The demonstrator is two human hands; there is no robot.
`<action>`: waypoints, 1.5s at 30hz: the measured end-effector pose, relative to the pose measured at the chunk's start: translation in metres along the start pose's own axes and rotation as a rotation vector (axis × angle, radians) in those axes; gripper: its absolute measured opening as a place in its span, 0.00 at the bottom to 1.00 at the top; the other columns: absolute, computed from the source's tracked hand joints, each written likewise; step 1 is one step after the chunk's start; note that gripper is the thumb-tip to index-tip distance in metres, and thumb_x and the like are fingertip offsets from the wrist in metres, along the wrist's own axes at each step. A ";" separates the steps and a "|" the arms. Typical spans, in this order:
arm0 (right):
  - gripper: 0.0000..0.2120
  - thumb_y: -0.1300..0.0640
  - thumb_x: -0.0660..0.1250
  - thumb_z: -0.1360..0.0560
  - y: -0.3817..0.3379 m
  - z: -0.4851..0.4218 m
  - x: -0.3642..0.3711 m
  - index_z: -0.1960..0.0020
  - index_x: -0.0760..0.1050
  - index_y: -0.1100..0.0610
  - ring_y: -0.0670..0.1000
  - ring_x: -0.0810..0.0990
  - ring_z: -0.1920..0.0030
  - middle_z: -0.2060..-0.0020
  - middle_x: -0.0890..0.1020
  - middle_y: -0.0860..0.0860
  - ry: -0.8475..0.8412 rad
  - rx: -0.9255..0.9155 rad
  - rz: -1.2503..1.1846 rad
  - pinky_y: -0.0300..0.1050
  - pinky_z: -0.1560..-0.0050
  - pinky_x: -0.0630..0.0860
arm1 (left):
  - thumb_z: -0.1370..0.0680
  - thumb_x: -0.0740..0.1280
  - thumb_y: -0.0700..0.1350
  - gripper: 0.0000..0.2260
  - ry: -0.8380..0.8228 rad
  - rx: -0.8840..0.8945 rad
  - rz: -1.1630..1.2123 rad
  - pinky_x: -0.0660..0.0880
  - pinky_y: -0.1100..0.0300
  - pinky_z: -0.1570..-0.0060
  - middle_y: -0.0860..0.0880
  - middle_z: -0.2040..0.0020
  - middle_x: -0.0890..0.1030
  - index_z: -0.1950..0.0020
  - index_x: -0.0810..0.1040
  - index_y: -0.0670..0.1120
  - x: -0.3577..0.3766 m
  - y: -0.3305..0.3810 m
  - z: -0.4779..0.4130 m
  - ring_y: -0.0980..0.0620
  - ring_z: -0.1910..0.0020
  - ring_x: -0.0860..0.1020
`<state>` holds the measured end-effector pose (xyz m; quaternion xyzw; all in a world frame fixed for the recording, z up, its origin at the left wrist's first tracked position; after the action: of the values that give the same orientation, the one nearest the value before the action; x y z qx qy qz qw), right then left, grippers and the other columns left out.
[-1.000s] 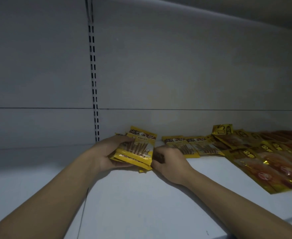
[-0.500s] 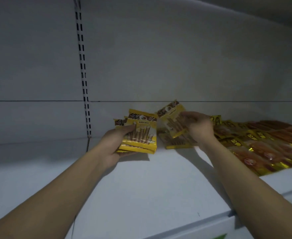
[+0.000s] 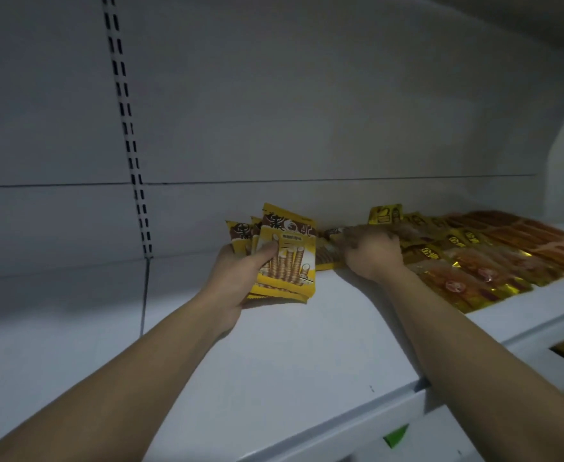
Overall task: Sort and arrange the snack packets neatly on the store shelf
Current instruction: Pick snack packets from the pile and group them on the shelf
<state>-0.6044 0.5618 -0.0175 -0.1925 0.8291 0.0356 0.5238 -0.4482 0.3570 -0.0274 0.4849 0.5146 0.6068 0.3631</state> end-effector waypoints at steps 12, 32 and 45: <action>0.21 0.40 0.57 0.19 -0.059 0.029 -0.045 0.47 0.78 0.56 0.59 0.81 0.53 0.53 0.83 0.58 -0.005 0.060 -0.742 0.52 0.54 0.75 | 0.27 0.76 0.51 0.23 0.086 0.018 0.109 0.78 0.37 0.44 0.43 0.44 0.84 0.36 0.77 0.45 -0.009 0.006 -0.002 0.39 0.45 0.82; 0.08 0.63 0.74 0.27 -0.107 0.029 -0.037 0.51 0.79 0.55 0.52 0.84 0.60 0.60 0.85 0.53 0.053 0.325 -1.158 0.43 0.65 0.77 | 0.23 0.72 0.42 0.08 0.003 -0.032 0.296 0.79 0.55 0.74 0.46 0.59 0.86 0.45 0.80 0.43 -0.036 0.011 -0.012 0.47 0.65 0.85; 0.12 0.51 0.62 0.19 -0.056 0.014 -0.022 0.44 0.81 0.55 0.58 0.79 0.46 0.47 0.82 0.54 0.201 0.237 -0.070 0.48 0.49 0.73 | 0.23 0.73 0.42 0.07 0.080 0.028 0.154 0.82 0.40 0.60 0.43 0.51 0.85 0.46 0.81 0.44 -0.028 0.004 -0.016 0.39 0.57 0.85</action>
<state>-0.5636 0.5197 0.0038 -0.1607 0.8685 -0.1004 0.4581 -0.4560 0.3252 -0.0294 0.5035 0.4983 0.6446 0.2875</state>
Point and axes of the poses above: each hand's wrist, its own z-axis away from the middle knuckle, its own x-axis out of the palm, y = z × x, the point moved 3 cm from there along -z, towards the middle knuckle
